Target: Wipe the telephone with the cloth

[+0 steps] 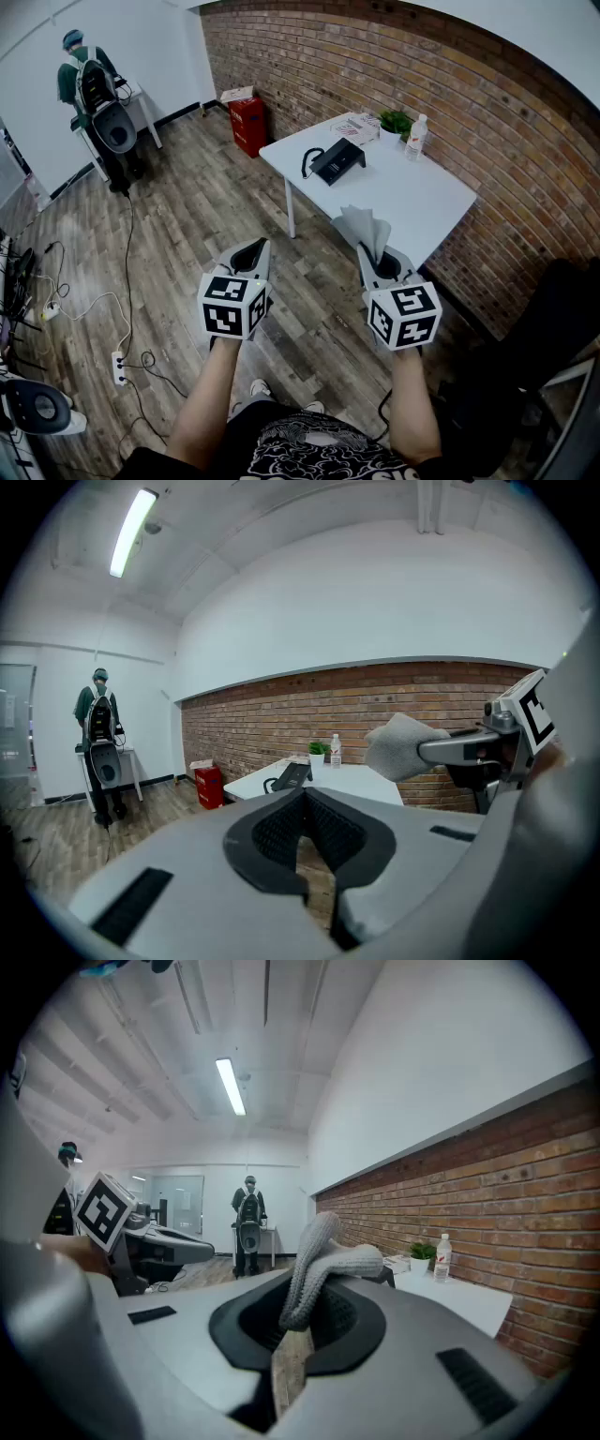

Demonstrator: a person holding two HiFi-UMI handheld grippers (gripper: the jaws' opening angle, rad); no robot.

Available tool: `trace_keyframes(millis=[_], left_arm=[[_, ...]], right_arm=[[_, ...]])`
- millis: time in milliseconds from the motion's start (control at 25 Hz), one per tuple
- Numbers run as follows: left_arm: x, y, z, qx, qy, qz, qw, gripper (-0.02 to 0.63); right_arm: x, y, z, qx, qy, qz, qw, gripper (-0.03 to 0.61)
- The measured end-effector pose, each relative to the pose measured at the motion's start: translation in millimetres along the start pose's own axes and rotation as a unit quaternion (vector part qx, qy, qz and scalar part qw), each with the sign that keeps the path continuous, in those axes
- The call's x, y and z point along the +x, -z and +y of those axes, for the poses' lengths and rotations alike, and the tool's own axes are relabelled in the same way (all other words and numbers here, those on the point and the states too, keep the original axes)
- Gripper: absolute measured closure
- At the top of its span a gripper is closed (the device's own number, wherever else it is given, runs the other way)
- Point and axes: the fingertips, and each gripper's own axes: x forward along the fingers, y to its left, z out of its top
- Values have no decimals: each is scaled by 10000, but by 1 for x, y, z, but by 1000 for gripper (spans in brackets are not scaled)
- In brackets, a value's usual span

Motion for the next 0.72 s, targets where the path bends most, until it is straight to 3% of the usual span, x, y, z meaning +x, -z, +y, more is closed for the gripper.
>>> trace_keyframes(millis=[400,720], left_arm=[[21,11,14,-12,93,22,10000,607],[75,11,64,-26,369,18,9993,607]], right_arm=[[25,13,-1,54,10,67,10000,569],[89,14,-2,18,225,220,9995,569]])
